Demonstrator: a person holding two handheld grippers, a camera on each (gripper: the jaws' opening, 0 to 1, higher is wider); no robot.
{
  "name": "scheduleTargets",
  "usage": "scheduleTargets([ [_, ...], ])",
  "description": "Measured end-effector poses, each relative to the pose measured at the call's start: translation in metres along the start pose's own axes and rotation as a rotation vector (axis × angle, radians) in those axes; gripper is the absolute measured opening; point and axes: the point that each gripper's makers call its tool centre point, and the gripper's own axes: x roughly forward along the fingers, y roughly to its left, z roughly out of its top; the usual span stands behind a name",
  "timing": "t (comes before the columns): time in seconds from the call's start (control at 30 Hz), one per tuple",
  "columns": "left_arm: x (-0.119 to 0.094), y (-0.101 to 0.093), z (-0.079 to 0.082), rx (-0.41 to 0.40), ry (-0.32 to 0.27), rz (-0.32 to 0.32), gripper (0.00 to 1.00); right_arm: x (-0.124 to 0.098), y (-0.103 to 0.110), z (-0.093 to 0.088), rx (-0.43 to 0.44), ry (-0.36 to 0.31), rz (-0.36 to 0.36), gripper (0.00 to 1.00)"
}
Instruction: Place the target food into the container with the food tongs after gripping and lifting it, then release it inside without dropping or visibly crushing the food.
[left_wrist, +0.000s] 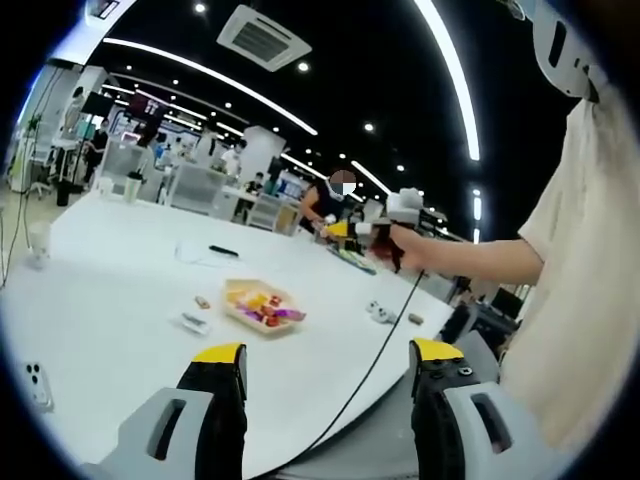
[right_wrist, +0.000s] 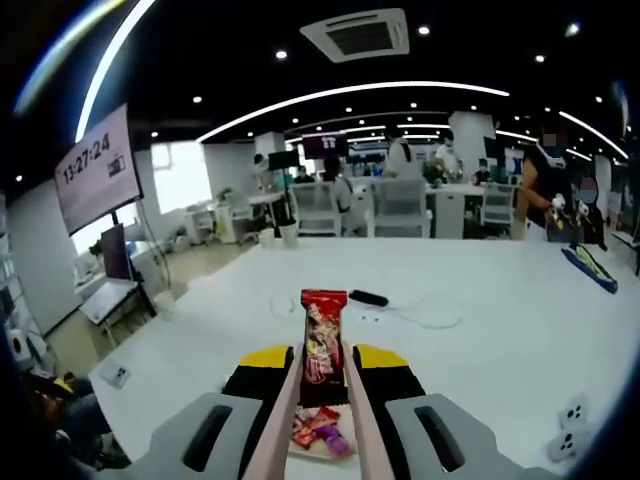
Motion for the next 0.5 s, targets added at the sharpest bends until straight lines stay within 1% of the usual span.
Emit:
scheduleTargets([
  [0.23, 0.001, 0.002, 0.000, -0.003, 0.002, 0.001, 0.65, 0.002, -0.002, -0.005, 0.000, 0.014, 0.001, 0.22],
  [0.5, 0.004, 0.005, -0.001, -0.013, 0.006, 0.007, 0.65, 0.011, -0.001, -0.003, -0.004, 0.017, 0.008, 0.22],
])
